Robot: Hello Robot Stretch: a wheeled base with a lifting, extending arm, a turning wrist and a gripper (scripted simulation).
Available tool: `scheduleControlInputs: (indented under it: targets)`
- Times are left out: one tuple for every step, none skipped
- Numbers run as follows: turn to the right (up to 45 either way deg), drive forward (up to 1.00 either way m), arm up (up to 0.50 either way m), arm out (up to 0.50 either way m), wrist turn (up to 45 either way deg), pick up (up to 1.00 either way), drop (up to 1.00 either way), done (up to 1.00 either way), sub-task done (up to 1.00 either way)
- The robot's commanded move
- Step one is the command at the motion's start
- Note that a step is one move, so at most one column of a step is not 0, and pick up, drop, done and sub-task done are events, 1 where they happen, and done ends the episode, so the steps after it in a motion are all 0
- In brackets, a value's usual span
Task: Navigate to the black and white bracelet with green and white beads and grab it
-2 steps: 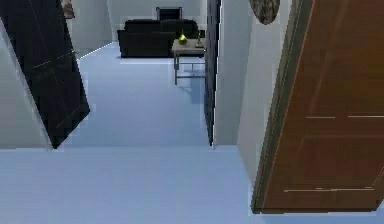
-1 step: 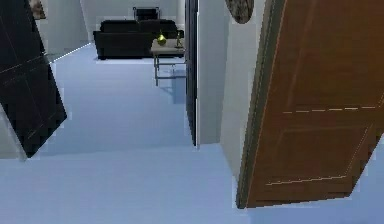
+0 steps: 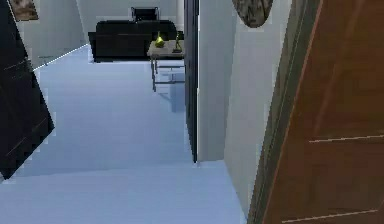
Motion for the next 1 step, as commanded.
scheduleControlInputs:
  targets:
    - [45.0,0.0,0.0,0.0,0.0,0.0,0.0,0.0,0.0]
